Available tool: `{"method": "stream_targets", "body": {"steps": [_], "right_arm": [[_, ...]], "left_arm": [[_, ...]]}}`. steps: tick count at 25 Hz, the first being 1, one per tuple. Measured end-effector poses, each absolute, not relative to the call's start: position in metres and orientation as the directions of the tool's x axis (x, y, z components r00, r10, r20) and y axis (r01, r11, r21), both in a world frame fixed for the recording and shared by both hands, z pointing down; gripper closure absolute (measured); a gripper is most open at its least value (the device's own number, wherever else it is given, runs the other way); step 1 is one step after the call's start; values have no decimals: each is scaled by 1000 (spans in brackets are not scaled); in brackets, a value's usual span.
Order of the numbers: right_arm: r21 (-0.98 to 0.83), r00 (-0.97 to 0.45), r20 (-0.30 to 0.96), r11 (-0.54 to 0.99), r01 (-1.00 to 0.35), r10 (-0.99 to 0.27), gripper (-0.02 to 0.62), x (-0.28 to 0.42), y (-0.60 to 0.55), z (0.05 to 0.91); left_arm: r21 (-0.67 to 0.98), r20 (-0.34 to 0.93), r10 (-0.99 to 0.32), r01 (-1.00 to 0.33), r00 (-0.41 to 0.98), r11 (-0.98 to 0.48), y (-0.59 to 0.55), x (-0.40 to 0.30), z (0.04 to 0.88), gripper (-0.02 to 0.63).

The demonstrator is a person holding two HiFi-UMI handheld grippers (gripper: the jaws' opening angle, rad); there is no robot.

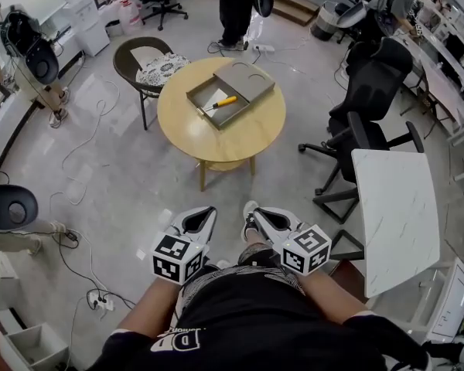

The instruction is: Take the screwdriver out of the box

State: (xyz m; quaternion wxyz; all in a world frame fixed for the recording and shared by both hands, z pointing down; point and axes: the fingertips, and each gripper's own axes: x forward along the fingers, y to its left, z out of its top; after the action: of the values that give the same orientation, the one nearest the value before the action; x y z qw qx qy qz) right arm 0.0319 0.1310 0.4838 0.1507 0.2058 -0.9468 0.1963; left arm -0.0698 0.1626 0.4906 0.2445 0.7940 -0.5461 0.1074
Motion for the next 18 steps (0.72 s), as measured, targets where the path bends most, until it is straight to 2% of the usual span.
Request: {"method": "stream_targets", "body": {"steps": [9,18], "right_arm": [[-334,-896,345,856,-395,-279,594,5,72,496],[-358,-909,336,859,-367,-248,594,-1,-35,488]], "left_arm": [[262,464,-816,-933,345,-245,109,-86,506,546],[258,463,-825,-940,324,-224,1,-85,491,546]]}}
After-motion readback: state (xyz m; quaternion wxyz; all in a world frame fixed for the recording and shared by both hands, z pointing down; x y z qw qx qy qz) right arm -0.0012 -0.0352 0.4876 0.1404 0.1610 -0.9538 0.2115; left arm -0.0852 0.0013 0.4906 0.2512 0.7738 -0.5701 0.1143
